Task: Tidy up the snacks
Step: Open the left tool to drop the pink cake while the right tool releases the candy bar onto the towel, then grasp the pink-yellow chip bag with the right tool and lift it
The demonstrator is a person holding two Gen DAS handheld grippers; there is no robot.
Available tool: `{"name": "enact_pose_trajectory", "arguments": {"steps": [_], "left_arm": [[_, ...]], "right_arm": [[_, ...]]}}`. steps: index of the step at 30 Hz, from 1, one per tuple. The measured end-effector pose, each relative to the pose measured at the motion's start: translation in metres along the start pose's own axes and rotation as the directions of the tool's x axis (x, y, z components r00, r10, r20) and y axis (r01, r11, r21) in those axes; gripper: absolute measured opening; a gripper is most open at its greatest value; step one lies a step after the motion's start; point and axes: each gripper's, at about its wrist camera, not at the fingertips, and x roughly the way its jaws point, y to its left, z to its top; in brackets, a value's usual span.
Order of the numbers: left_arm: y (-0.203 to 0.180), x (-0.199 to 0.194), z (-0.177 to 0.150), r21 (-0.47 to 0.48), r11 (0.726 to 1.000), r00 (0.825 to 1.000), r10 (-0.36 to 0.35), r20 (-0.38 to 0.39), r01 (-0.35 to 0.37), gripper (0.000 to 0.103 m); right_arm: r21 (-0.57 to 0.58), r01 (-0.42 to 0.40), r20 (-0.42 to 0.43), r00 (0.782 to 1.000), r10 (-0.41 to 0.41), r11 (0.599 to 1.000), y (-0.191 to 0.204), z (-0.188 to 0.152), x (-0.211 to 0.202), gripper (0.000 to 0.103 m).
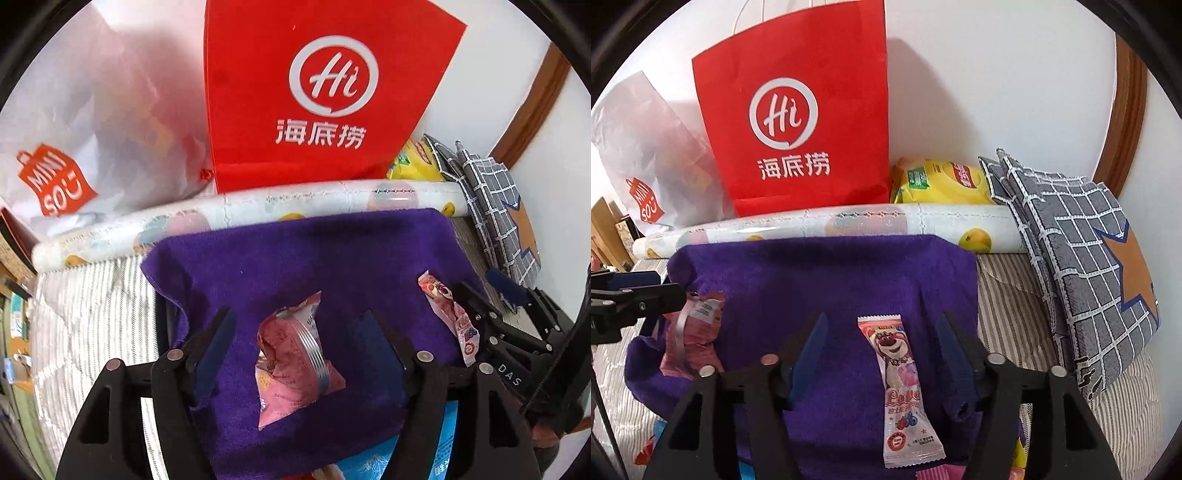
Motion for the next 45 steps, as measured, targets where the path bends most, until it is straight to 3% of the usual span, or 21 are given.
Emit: {"name": "enact_pose_trajectory", "arguments": {"steps": [5,7,11,18,26,31,33,36,42,45], "left_arm": [[-0.008,-0.014,0.003,0.04,0.995,0.995,0.085,0.046,-0.087,0.079],[-0.009,-0.019,0.003,0.043,0.996,0.996,0.076,0.053,-0.078,0.079],[-0.012,-0.029,0.003,0.043,0.998,0.997,0.051,0.063,-0.054,0.079],[-0.024,-0.053,0.001,0.073,0.997,0.994,0.025,0.107,-0.032,0.079],[-0.032,-0.077,-0.003,0.073,0.996,0.988,-0.068,0.141,0.058,0.079],[-0.036,-0.086,-0.006,0.099,0.994,0.986,-0.054,0.158,0.038,0.079],[-0.036,-0.088,-0.006,0.1,0.993,0.985,-0.075,0.152,0.06,0.079],[-0.031,-0.089,-0.005,0.076,0.991,0.983,-0.121,0.139,0.111,0.079],[-0.027,-0.09,-0.004,0.063,0.995,0.985,-0.086,0.152,0.077,0.079],[-0.026,-0.089,-0.004,0.057,0.995,0.984,-0.09,0.153,0.082,0.079]], "right_arm": [[0.021,0.037,0.015,0.999,-0.037,0.999,0.001,0.009,-0.013,0.069],[0.036,0.044,0.019,0.999,-0.045,0.998,-0.001,0.011,-0.021,0.078],[0.057,0.083,0.026,0.996,-0.084,0.995,-0.005,0.009,-0.04,0.083],[0.048,0.266,0.049,0.962,-0.268,0.963,-0.012,-0.005,-0.079,0.086],[0.069,0.278,0.03,0.959,-0.28,0.958,-0.026,-0.032,-0.105,0.086],[0.117,0.281,-0.004,0.959,-0.282,0.953,-0.041,-0.052,-0.112,0.086],[0.123,0.276,-0.007,0.961,-0.277,0.953,-0.047,-0.06,-0.114,0.086],[0.146,0.242,-0.017,0.97,-0.242,0.959,-0.056,-0.068,-0.115,0.086],[0.257,0.137,-0.053,0.99,-0.127,0.957,-0.079,-0.082,-0.11,0.086],[0.281,0.142,-0.071,0.989,-0.126,0.949,-0.085,-0.087,-0.102,0.086]]}}
